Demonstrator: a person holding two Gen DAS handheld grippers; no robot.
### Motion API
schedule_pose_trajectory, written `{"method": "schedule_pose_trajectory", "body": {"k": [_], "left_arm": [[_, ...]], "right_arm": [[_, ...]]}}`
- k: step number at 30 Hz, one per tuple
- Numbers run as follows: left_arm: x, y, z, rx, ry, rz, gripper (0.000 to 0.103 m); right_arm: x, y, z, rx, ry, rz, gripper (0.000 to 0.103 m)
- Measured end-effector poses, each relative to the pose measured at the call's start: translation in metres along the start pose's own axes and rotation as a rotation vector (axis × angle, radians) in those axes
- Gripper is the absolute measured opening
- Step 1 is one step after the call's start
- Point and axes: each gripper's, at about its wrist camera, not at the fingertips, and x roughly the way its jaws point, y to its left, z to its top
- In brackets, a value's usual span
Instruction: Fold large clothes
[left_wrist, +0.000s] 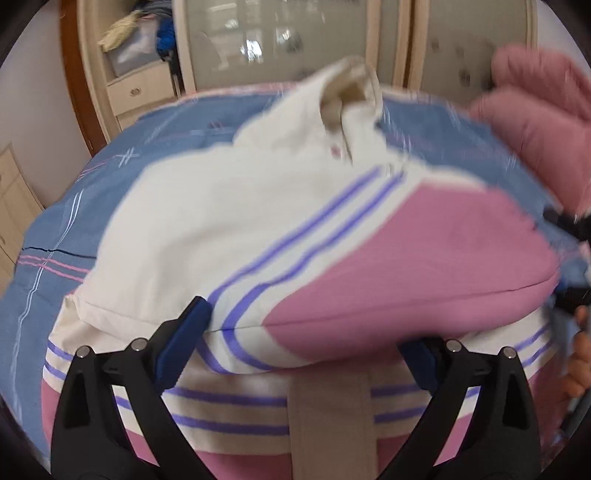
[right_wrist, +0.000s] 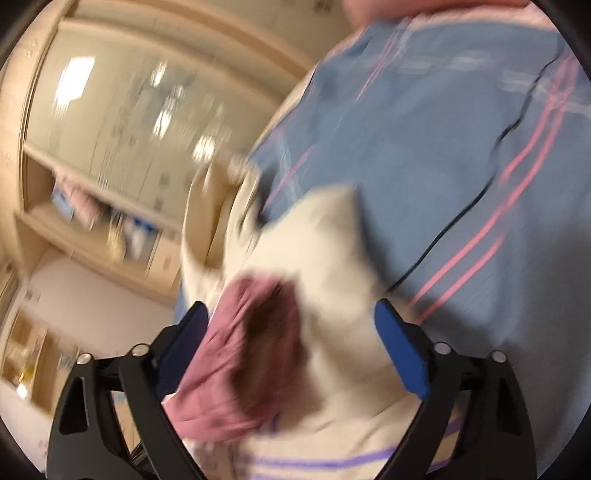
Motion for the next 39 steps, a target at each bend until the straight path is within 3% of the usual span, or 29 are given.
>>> {"method": "schedule_pose_trajectory", "body": {"k": [2, 3, 4, 5, 6, 7, 11, 14, 15, 16, 17, 19, 22, 27, 30, 32, 34, 38, 39], "left_arm": [[0.004, -0.01, -0.009, 0.044, 0.003, 0.028, 0.098], [0.004, -0.015, -0.013, 0.069, -0.001, 0.05, 0.098], [0.005, -0.019, -0.015, 0.085, -0.003, 0.066, 0.099], [0.004, -0.023, -0.017, 0.104, -0.007, 0.084, 0.099], [0.001, -0.029, -0.02, 0.132, -0.021, 0.106, 0.099], [-0.001, -0.031, -0.02, 0.143, -0.03, 0.119, 0.099], [-0.016, -0.03, -0.02, 0.132, -0.073, 0.101, 0.099], [-0.02, -0.028, -0.019, 0.116, -0.068, 0.093, 0.099], [-0.021, -0.028, -0.02, 0.114, -0.069, 0.095, 0.099], [-0.023, -0.028, -0.021, 0.111, -0.075, 0.092, 0.099], [-0.025, -0.028, -0.022, 0.108, -0.083, 0.088, 0.099], [-0.033, -0.028, -0.024, 0.107, -0.117, 0.081, 0.099], [-0.047, -0.026, -0.027, 0.103, -0.194, 0.093, 0.099], [-0.082, -0.004, -0.02, -0.033, -0.344, 0.063, 0.099], [-0.091, 0.019, -0.008, -0.151, -0.382, 0.044, 0.101], [-0.079, 0.028, 0.002, -0.176, -0.331, 0.053, 0.101], [-0.049, 0.035, 0.01, -0.194, -0.194, 0.081, 0.101], [0.02, 0.056, -0.007, -0.305, 0.059, -0.008, 0.101], [0.031, 0.058, -0.015, -0.323, 0.077, -0.006, 0.101]], "right_arm": [[0.003, 0.017, -0.01, -0.112, -0.019, -0.089, 0.068], [0.002, 0.02, -0.012, -0.131, -0.034, -0.093, 0.048], [-0.001, 0.02, -0.012, -0.129, -0.062, -0.077, 0.03], [-0.004, 0.02, -0.011, -0.125, -0.071, -0.032, 0.023], [-0.005, 0.019, -0.009, -0.123, -0.059, 0.014, 0.01], [-0.006, 0.018, -0.008, -0.108, -0.053, 0.047, 0.01], [-0.002, 0.016, -0.009, -0.126, -0.047, -0.02, 0.013], [0.011, 0.014, -0.012, -0.115, 0.036, 0.012, 0.042], [0.016, 0.016, -0.013, -0.118, 0.066, 0.057, 0.062], [0.018, 0.019, -0.015, -0.131, 0.08, 0.071, 0.066], [0.019, 0.026, -0.019, -0.168, 0.088, 0.056, 0.065], [0.013, 0.038, -0.026, -0.248, 0.054, 0.018, 0.038], [0.011, 0.046, -0.028, -0.289, 0.007, 0.011, 0.016], [-0.012, 0.045, -0.023, -0.281, -0.15, 0.012, 0.012], [-0.027, 0.051, -0.023, -0.319, -0.262, -0.063, 0.01], [-0.022, 0.047, -0.021, -0.305, -0.255, -0.111, 0.01], [-0.017, 0.042, -0.02, -0.288, -0.259, -0.171, 0.009], [-0.011, 0.038, -0.016, -0.276, -0.225, -0.167, 0.01], [-0.009, 0.039, -0.017, -0.282, -0.207, -0.171, 0.017]]}}
